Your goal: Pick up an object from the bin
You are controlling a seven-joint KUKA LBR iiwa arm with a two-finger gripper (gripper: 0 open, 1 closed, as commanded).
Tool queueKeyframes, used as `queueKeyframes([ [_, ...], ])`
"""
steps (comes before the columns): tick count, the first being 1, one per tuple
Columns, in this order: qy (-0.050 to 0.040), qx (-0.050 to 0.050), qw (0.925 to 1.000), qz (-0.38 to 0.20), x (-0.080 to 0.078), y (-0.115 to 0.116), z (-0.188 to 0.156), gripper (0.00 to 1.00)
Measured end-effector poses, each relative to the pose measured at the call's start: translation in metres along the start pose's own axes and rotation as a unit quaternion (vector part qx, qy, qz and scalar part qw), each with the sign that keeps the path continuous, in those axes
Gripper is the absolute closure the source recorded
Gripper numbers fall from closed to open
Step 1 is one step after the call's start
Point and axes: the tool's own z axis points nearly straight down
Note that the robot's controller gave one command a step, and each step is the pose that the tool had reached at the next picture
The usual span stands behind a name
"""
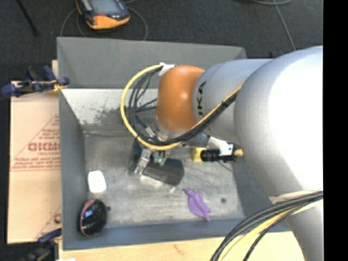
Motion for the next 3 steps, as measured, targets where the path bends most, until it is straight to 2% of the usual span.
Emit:
queueKeyframes([
  [3,0.0048,0.003,1.0,0.0,0.002,-0.001,-0.032,1.0],
])
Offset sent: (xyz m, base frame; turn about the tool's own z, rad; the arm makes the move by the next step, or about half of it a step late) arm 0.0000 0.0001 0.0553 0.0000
